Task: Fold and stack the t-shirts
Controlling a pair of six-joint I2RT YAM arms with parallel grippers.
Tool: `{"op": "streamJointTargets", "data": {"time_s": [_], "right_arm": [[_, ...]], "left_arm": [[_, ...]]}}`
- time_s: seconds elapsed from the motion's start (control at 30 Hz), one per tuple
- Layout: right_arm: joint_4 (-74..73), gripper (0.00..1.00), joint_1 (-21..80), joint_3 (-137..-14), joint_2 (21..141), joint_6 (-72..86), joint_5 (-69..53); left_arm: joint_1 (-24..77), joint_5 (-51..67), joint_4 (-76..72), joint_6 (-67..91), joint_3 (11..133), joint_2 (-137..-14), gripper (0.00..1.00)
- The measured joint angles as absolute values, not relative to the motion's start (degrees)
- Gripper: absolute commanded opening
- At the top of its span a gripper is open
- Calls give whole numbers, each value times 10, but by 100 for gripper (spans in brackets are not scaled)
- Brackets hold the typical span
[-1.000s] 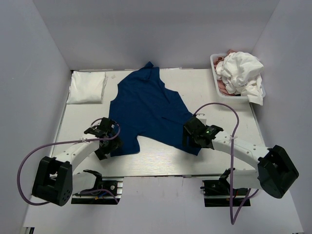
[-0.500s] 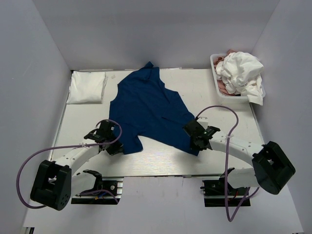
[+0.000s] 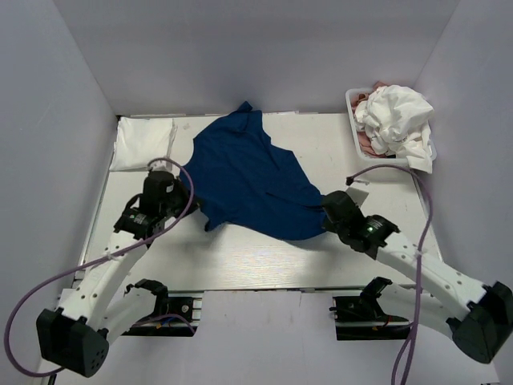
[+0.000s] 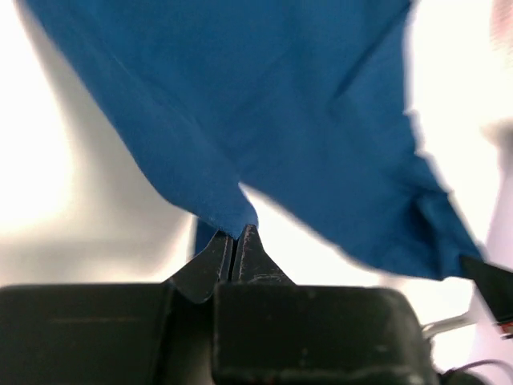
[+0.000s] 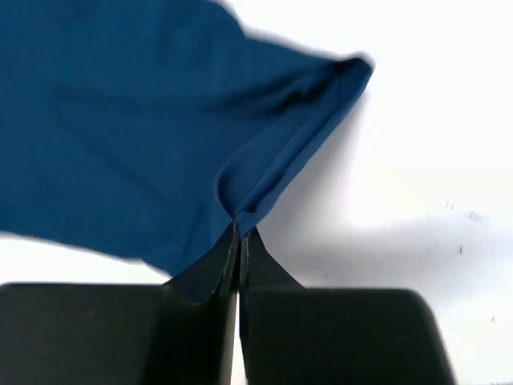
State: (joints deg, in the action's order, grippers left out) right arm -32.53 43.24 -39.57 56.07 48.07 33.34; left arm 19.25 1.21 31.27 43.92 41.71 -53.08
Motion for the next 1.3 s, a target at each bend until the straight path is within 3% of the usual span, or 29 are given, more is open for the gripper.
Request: {"op": "streamJointTargets", "data": {"time_s": [0.23, 0.5, 1.1, 1.3], "right_arm": [[-271, 0, 428, -458, 451, 461, 435], [-190, 0, 428, -592, 434, 362, 504], [-201, 0, 429, -874, 326, 206, 350], [-198, 0, 431, -875, 336, 194, 387]], "left_arm": [[193, -40, 301, 402, 569, -529, 0], [193, -104, 292, 355, 750, -537, 0], [185, -77, 337, 249, 1200, -484, 0], [186, -91, 334, 242, 1210, -488, 0]]}}
